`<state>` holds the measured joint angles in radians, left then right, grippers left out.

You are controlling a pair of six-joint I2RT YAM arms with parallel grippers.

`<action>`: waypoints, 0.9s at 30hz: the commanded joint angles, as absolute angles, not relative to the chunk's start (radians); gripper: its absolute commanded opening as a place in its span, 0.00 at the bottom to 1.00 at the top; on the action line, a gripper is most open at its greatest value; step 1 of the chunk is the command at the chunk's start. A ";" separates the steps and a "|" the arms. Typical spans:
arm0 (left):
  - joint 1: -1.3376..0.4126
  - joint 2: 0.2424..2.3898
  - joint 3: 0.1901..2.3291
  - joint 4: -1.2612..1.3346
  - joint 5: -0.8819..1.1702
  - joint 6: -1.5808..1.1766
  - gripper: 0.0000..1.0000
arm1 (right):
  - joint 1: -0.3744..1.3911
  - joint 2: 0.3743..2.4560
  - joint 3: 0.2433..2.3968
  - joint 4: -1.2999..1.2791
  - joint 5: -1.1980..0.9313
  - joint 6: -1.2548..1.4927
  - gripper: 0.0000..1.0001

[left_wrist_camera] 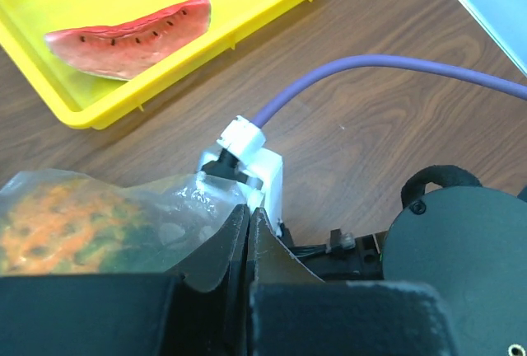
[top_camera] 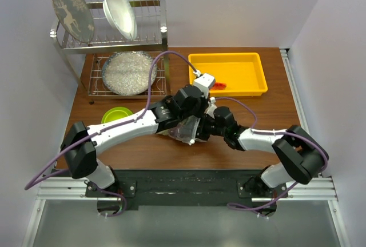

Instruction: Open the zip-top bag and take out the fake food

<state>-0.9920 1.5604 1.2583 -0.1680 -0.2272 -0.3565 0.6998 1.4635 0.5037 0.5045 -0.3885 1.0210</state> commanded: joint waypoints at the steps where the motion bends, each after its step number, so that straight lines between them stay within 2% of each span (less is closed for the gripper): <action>1: -1.005 1.578 1.276 -0.060 -0.196 -0.383 0.00 | 0.709 1.470 0.480 0.650 -0.445 1.045 0.76; 3: -1.006 1.583 1.296 -0.118 -0.231 -0.391 0.00 | 0.707 1.454 0.474 0.629 -0.405 1.039 0.77; 6: -1.008 1.537 1.292 -0.213 -0.354 -0.409 0.21 | 0.707 1.402 0.466 0.563 -0.347 1.023 0.76; 7: -1.008 1.516 1.279 -0.227 -0.382 -0.413 0.32 | 0.707 1.387 0.459 0.551 -0.331 1.020 0.75; 12: -0.999 1.335 1.161 -0.316 -0.474 -0.454 0.50 | 0.709 1.261 0.436 0.428 -0.220 1.005 0.73; 17: -0.982 1.221 1.045 -0.403 -0.518 -0.512 0.48 | 0.709 1.212 0.416 0.388 -0.196 1.005 0.70; 20: -0.968 1.178 0.977 -0.429 -0.520 -0.543 0.37 | 0.707 1.216 0.420 0.371 -0.193 1.003 0.69; 21: -0.963 1.169 0.960 -0.431 -0.517 -0.549 0.26 | 0.707 1.224 0.425 0.362 -0.193 1.002 0.67; 23: -0.963 1.155 0.913 -0.425 -0.491 -0.567 0.18 | 0.709 1.226 0.419 0.354 -0.199 0.999 0.66; 25: -0.960 1.154 0.882 -0.423 -0.456 -0.575 0.19 | 0.707 1.212 0.419 0.322 -0.170 0.982 0.66; 27: -0.962 1.149 0.867 -0.401 -0.424 -0.560 0.29 | 0.709 1.200 0.423 0.288 -0.166 0.971 0.66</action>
<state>-0.9661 1.1683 0.8963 -0.4183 -0.4675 -0.5346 0.7074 1.2236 0.4236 0.3435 -0.2092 1.0046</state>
